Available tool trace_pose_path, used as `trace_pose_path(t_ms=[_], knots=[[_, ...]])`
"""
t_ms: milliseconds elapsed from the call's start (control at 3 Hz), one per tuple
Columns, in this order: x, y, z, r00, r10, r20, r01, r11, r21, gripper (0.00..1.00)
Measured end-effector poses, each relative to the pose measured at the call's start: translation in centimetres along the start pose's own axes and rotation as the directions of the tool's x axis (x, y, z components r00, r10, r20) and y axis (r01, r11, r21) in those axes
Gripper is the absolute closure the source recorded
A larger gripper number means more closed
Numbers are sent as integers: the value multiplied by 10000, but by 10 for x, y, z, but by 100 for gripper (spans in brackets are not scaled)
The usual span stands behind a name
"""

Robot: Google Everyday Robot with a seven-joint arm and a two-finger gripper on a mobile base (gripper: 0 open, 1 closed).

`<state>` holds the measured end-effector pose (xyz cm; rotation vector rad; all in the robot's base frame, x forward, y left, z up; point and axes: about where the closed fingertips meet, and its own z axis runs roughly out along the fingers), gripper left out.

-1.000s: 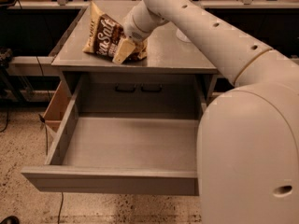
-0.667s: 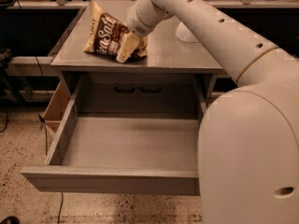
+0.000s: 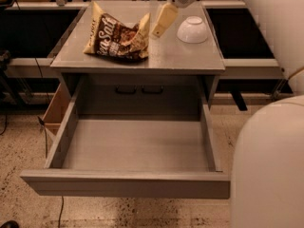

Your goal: Pick brown chip bag from top drawer and place on counter

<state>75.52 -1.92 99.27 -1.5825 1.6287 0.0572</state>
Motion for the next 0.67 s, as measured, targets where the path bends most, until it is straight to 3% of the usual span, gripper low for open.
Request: trace_pose_path(t_ms=[333, 667], knots=[[32, 0, -92, 9989, 467, -78, -464, 9985, 299, 0], [28, 0, -80, 9992, 406, -47, -404, 9989, 242, 0]])
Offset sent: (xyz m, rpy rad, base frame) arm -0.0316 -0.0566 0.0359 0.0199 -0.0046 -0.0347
